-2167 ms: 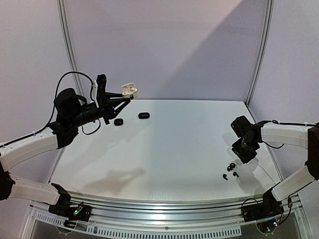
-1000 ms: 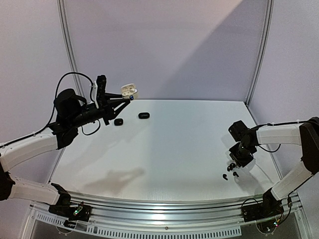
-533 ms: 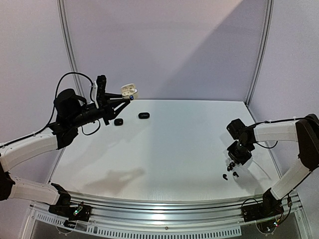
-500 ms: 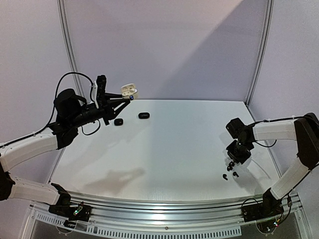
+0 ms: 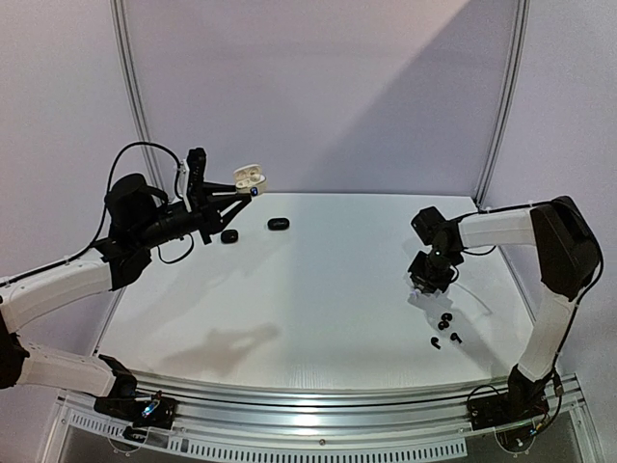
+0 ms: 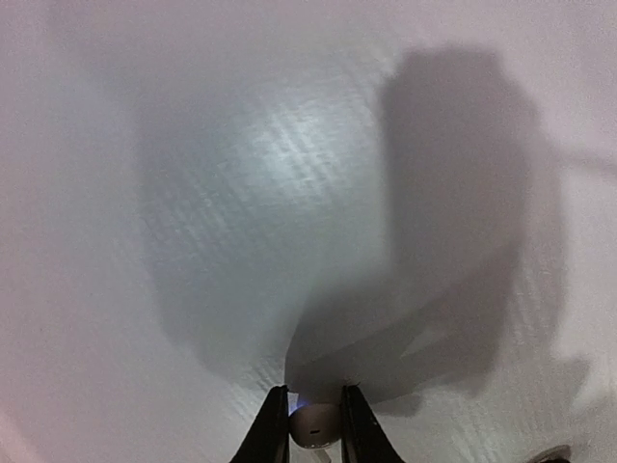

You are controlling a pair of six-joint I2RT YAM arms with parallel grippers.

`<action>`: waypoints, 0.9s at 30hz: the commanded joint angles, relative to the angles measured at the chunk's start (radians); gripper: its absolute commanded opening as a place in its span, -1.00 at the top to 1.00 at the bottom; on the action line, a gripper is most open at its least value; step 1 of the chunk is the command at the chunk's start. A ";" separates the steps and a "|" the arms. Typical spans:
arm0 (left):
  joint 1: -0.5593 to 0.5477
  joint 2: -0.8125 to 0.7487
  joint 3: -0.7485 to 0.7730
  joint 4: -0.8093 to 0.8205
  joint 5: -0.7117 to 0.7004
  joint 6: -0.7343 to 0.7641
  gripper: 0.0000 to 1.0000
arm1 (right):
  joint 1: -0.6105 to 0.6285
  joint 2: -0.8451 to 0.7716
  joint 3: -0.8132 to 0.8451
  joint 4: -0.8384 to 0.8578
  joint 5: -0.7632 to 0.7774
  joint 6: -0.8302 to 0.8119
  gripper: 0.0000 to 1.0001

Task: Insert the wireless bluetooth earbuds into the charging case

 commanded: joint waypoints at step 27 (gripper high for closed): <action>0.007 0.015 -0.007 0.073 -0.138 0.019 1.00 | 0.302 -0.167 0.449 0.132 0.236 -0.522 0.79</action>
